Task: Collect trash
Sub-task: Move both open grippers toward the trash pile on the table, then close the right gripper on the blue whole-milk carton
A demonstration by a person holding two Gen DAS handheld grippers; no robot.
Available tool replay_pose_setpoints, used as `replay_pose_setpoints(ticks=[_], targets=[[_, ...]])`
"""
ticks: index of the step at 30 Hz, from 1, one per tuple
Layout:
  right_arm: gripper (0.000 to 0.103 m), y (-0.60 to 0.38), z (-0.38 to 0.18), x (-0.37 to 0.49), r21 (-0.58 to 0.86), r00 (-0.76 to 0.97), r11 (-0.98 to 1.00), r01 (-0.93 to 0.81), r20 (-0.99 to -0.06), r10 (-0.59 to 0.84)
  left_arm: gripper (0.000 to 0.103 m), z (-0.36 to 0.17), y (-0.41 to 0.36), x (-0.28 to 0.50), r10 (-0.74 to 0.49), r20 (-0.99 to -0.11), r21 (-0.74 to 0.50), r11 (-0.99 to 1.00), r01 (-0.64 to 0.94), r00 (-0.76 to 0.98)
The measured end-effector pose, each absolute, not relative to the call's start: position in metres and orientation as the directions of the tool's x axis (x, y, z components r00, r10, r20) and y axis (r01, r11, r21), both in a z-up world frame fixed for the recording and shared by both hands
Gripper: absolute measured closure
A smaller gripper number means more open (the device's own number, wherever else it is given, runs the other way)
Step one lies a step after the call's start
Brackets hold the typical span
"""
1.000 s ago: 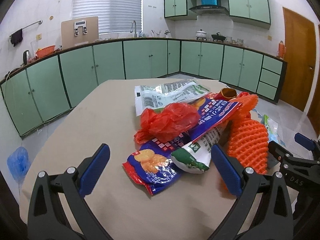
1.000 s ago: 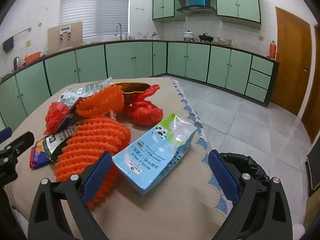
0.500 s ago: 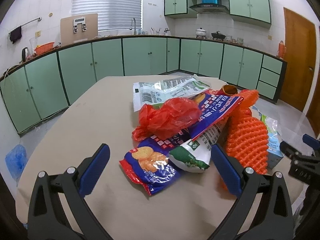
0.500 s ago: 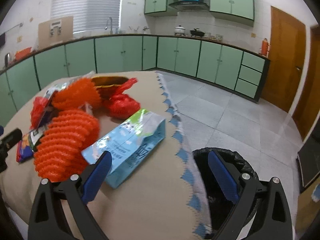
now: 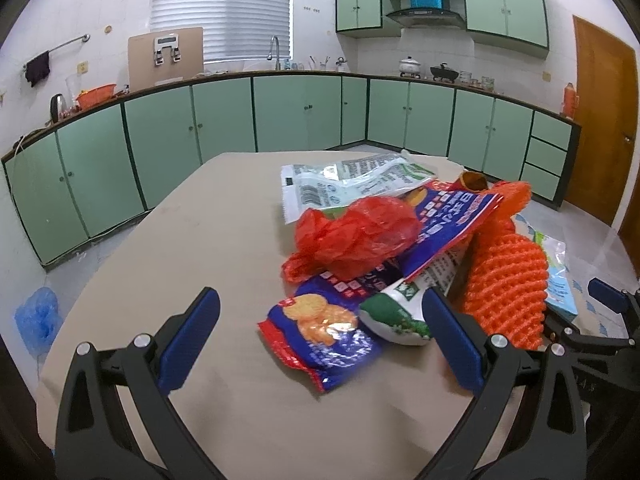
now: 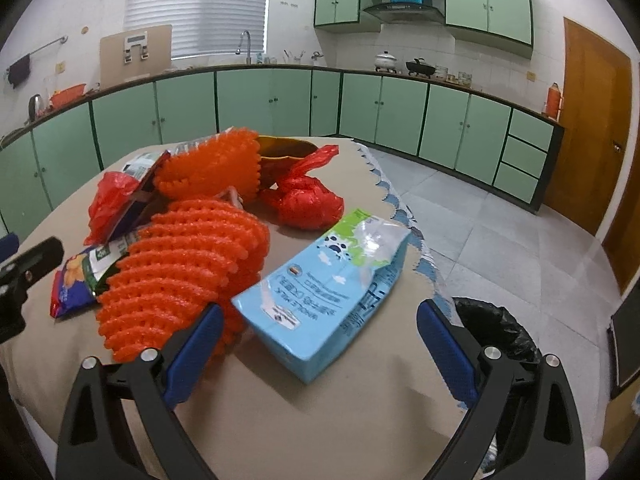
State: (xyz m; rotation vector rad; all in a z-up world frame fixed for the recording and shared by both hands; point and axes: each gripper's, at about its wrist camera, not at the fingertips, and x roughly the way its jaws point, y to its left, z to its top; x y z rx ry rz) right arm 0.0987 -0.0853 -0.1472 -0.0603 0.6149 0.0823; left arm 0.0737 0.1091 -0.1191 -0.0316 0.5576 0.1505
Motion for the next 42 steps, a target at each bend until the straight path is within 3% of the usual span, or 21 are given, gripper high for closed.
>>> replay_pose_setpoints(ticks=[22, 28, 30, 33, 42], targets=[[0.008, -0.112, -0.146, 0.103, -0.036, 0.808, 0.999, 0.012, -0.588, -0.031, 0.005, -0.121, 0.093, 0.073, 0.085, -0.536, 0.000, 0.995, -0.101, 0.840], [0.029, -0.114, -0.152, 0.114, -0.016, 0.789, 1.000, 0.008, -0.614, -0.016, 0.005, -0.119, 0.093, 0.073, 0.074, -0.535, -0.007, 0.996, -0.092, 0.842], [0.048, -0.118, -0.155, 0.115, 0.008, 0.777, 1.000, -0.007, -0.630, 0.011, 0.005, -0.119, 0.092, 0.074, 0.059, -0.539, -0.023, 0.996, -0.085, 0.840], [0.057, -0.124, -0.153, 0.112, 0.028, 0.779, 0.999, -0.034, -0.626, 0.044, 0.005, -0.119, 0.089, 0.076, 0.034, -0.550, -0.047, 0.996, -0.071, 0.835], [0.057, -0.135, -0.146, 0.101, 0.026, 0.785, 0.998, -0.053, -0.616, 0.058, 0.005, -0.121, 0.061, 0.078, -0.052, -0.558, -0.065, 0.998, 0.019, 0.828]])
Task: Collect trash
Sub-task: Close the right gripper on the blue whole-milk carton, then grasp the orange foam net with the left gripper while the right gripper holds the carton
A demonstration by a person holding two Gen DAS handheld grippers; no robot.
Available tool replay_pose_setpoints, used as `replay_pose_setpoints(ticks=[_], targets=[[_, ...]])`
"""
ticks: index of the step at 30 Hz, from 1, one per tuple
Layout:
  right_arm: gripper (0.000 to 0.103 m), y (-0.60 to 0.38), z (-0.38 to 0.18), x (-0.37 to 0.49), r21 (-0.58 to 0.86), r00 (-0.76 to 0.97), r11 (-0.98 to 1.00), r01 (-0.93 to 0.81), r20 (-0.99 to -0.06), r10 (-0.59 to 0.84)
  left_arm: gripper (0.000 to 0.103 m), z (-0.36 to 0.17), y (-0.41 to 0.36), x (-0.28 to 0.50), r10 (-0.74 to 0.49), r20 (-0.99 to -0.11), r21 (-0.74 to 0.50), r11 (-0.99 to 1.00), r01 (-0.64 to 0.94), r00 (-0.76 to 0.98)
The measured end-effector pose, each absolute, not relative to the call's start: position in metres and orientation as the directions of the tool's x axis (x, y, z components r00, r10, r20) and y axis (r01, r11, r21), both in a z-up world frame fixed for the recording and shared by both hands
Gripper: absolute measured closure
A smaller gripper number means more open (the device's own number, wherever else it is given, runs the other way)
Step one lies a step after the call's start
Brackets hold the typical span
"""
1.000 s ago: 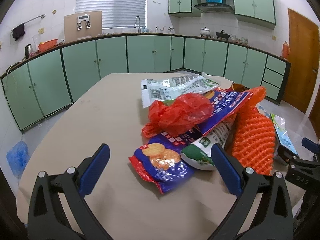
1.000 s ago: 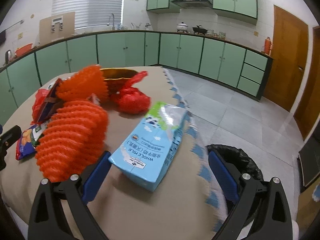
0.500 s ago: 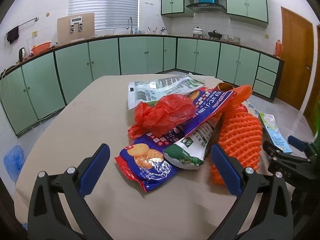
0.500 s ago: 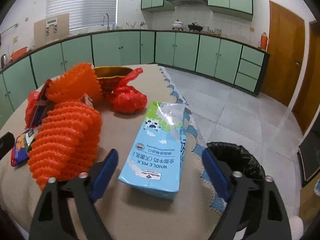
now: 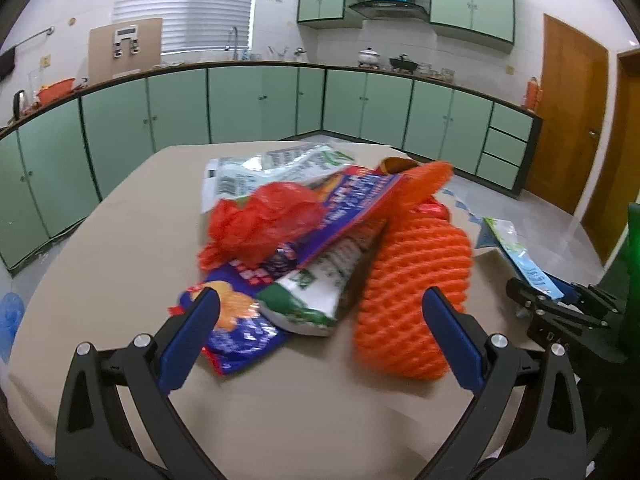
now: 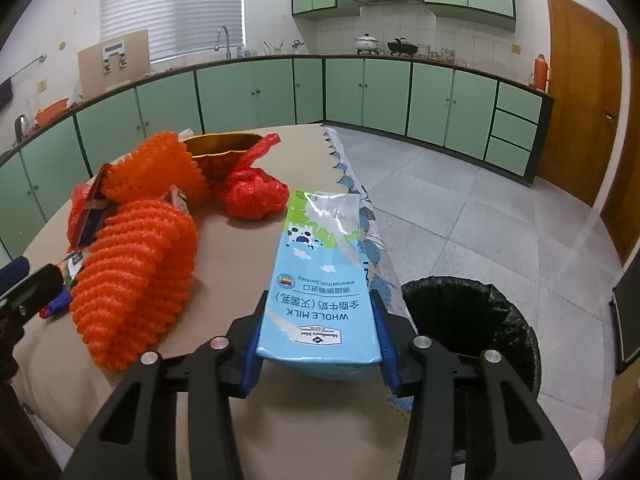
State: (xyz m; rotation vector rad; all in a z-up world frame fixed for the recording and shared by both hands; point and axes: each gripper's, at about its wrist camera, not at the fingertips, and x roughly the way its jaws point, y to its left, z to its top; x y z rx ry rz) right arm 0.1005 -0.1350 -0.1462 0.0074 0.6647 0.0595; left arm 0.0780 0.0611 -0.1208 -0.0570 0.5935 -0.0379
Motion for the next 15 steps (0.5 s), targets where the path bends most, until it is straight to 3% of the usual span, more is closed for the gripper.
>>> replay_pose_setpoints(ticks=[3, 7, 15], targets=[[0.057, -0.138, -0.142, 0.096, 0.024, 0.793, 0.998, -0.056, -0.606, 0.059, 0.007, -0.121, 0.051, 0.078, -0.076, -0.556, -0.066, 0.997, 0.047, 0.828], [0.057, -0.148, -0.136, 0.091, 0.034, 0.800, 0.998, -0.047, -0.597, 0.058, 0.024, -0.123, 0.039, 0.081, -0.102, -0.568, -0.059, 0.995, 0.082, 0.817], [0.057, -0.163, -0.137, 0.083, 0.035, 0.801, 0.999, -0.027, -0.597, 0.042, 0.025, -0.134, 0.015, 0.087, -0.138, -0.604, -0.064, 0.990, 0.124, 0.785]])
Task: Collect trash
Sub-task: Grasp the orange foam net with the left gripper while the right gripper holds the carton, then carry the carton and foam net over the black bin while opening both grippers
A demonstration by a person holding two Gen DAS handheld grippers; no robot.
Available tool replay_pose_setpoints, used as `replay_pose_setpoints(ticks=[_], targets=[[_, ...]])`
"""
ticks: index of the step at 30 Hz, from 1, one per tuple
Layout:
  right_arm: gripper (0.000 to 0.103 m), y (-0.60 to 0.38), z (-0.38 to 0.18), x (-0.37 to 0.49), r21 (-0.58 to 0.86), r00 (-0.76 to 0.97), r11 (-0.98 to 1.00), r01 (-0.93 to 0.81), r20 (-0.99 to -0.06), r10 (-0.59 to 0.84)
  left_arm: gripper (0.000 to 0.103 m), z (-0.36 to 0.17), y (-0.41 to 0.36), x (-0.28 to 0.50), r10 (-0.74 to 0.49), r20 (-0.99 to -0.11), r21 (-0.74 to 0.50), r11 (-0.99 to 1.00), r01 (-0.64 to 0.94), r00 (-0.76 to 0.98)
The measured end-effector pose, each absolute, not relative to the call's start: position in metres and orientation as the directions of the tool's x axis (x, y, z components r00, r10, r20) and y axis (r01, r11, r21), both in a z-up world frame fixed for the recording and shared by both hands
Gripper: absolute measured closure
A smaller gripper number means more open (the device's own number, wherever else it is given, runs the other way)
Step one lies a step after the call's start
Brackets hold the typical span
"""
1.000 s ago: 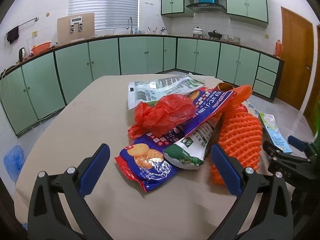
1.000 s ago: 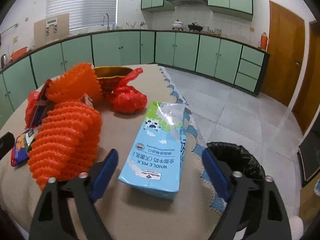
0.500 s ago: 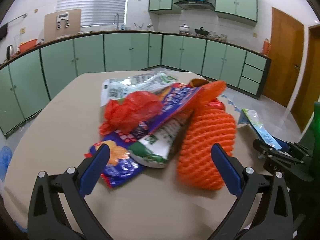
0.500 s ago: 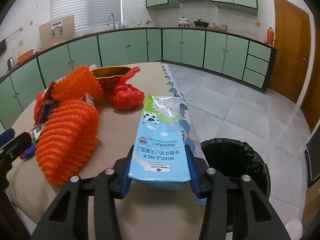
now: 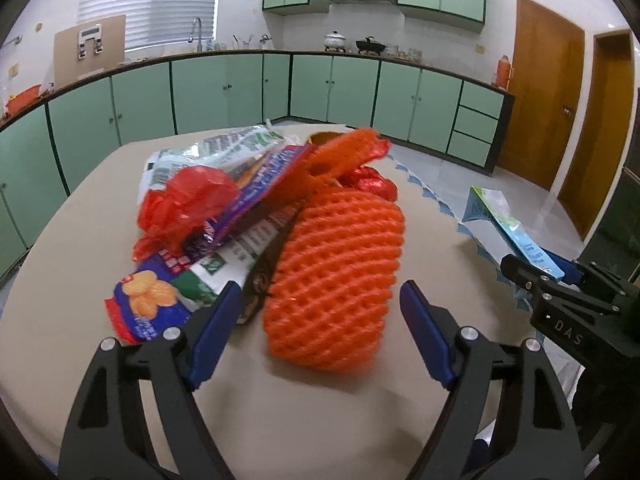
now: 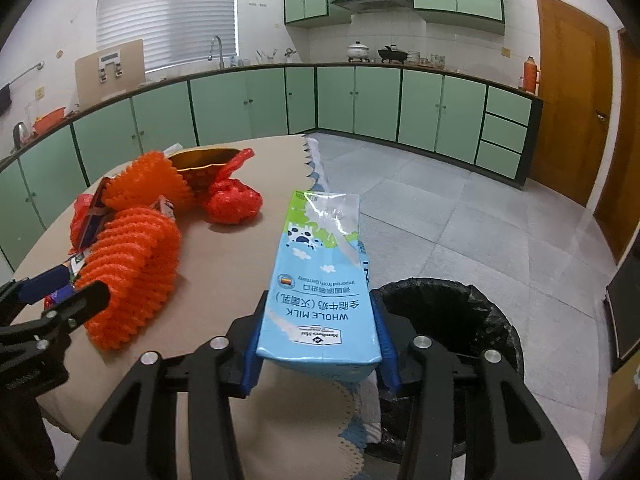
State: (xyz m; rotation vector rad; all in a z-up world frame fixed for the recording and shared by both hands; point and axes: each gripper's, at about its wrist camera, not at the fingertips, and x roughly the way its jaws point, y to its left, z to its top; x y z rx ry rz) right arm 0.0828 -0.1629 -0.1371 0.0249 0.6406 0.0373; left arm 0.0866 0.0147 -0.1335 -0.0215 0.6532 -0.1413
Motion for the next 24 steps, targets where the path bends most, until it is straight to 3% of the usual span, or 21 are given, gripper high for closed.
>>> replay_pose_setpoints(ticks=[8, 14, 17, 24], targets=[[0.057, -0.167, -0.140, 0.081, 0.037, 0.799, 0.999, -0.028, -0.599, 0.044, 0.049, -0.150, 0.010, 0.099, -0.132, -0.671, -0.078, 0.991, 0.107, 0.730], [0.057, -0.168, -0.138, 0.079, 0.043, 0.806, 0.998, -0.033, -0.590, 0.053, 0.068, -0.149, 0.010, 0.098, -0.129, -0.663, -0.084, 0.992, 0.098, 0.737], [0.057, -0.170, -0.134, 0.076, 0.040, 0.815, 0.999, -0.031, -0.577, 0.048, 0.073, -0.144, 0.008, 0.092, -0.132, -0.655, -0.086, 0.991, 0.101, 0.744], [0.057, -0.176, -0.119, 0.069, 0.059, 0.834, 0.998, -0.021, -0.549, 0.050, 0.074, -0.121, -0.001, 0.078, -0.134, -0.610, -0.065, 0.991, 0.120, 0.781]])
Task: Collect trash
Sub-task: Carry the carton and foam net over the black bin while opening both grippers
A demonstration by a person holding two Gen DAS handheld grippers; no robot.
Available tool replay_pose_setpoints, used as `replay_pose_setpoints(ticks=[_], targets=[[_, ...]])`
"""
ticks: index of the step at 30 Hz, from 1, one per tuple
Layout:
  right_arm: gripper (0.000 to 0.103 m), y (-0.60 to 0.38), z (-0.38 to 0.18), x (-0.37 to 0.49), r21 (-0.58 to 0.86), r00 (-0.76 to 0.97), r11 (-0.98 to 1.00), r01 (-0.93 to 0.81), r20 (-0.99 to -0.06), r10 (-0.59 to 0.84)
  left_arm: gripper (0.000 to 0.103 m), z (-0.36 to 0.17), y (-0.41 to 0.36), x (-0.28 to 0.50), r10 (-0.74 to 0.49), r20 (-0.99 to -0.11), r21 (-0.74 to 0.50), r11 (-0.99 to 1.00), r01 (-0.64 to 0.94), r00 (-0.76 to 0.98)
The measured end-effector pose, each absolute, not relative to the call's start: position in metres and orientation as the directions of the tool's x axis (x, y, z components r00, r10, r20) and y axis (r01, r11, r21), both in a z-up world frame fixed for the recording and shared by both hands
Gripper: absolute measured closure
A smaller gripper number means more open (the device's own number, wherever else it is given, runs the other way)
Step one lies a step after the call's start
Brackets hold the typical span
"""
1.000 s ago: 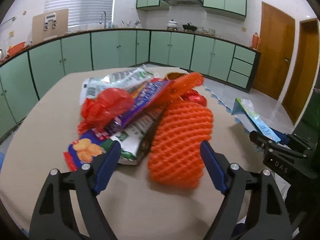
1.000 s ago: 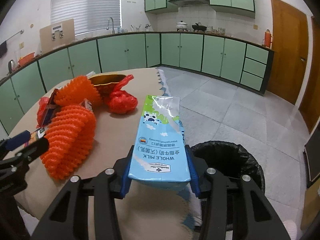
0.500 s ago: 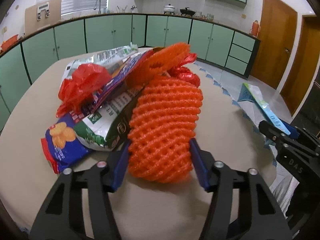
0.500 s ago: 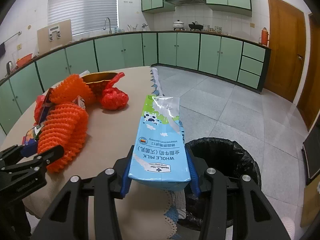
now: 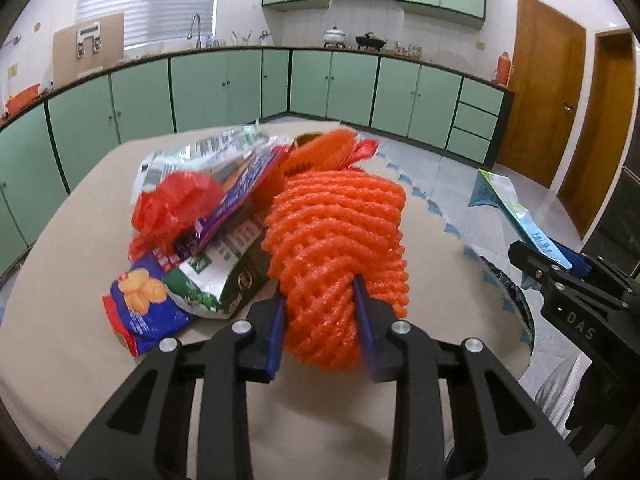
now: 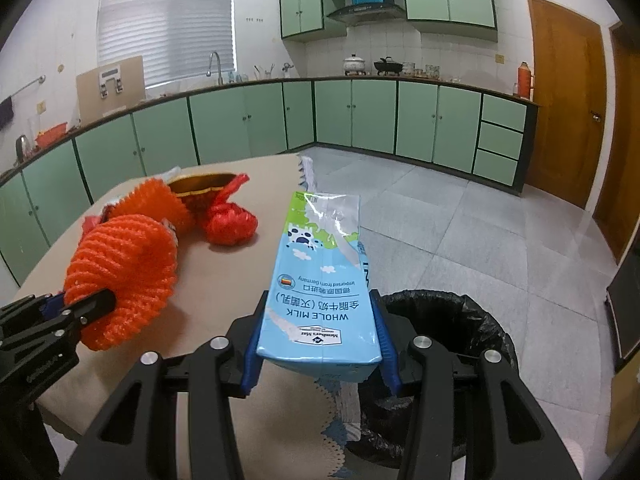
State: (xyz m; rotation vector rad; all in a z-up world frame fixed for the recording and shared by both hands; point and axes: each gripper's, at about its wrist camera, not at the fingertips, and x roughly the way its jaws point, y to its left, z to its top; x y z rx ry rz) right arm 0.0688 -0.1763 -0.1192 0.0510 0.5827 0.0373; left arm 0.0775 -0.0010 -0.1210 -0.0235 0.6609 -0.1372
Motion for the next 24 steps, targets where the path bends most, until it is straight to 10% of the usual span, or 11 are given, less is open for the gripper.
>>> replay_pose_setpoints(ticks=[24], targets=[[0.057, -0.260, -0.101, 0.044, 0.092, 0.846, 0.983, 0.159, -0.526, -0.088, 0.074, -0.095, -0.083, 0.092, -0.281, -0.558, -0.063, 0.953, 0.297, 0.781]])
